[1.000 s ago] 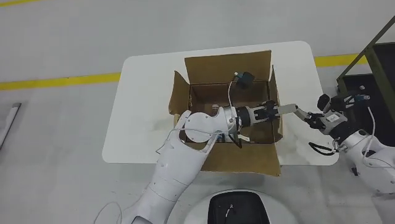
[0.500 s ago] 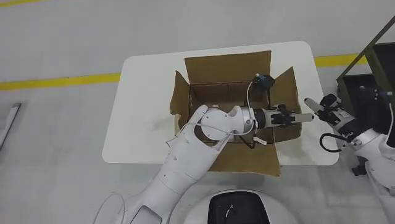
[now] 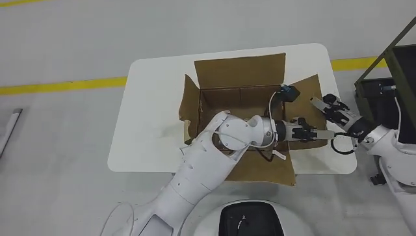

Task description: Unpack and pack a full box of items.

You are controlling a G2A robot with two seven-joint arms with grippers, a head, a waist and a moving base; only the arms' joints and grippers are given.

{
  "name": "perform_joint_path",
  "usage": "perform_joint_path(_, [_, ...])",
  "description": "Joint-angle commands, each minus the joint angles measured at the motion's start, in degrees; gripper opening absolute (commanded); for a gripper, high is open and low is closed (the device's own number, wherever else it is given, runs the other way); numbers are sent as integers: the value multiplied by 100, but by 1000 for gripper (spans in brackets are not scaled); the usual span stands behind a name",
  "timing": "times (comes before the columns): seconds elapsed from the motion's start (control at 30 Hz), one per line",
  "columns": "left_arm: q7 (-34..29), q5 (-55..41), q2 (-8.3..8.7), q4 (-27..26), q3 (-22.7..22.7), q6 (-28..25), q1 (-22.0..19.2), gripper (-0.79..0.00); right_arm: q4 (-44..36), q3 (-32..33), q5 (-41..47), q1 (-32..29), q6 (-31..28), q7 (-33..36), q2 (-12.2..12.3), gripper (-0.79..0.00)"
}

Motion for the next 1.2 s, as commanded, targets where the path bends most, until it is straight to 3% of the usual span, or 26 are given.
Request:
perform_joint_path(0.0, [7, -9, -9, 31, 8, -8, -10, 0, 67, -56, -51, 28, 54, 15, 0, -785])
perform_joint_path(0.13, [38, 13, 2, 76, -68, 4, -18, 0, 228, -90, -32, 56, 141, -31, -3, -785])
perform_joint_path(0.27, [210, 341, 122, -142, -427, 61, 41, 0, 324, -120, 4, 52, 78, -60, -3, -785])
perform_joint_path(0.4, [414, 1439, 371, -842, -991, 419, 344, 0, 347, -157, 11, 60, 50, -92, -4, -785])
perform_joint_path(0.53, [188, 2165, 607, -1757, -1571, 801, 929, 0, 393, -208, -87, 102, 16, -101, 0, -785])
perform_joint_path(0.67, [-43, 2516, 749, -2311, -1939, 1001, 1392, 0, 492, -287, -210, 158, -12, -122, 1, -785])
perform_joint_path(0.87, [-14, 2492, 798, -2514, -1984, 1052, 1641, 0, 733, -439, -566, 270, 40, -176, 3, -785])
perform_joint_path(1.17, [129, 2379, 792, -2416, -1832, 1046, 1549, 0, 1091, -676, -884, 477, 62, -150, -1, -785])
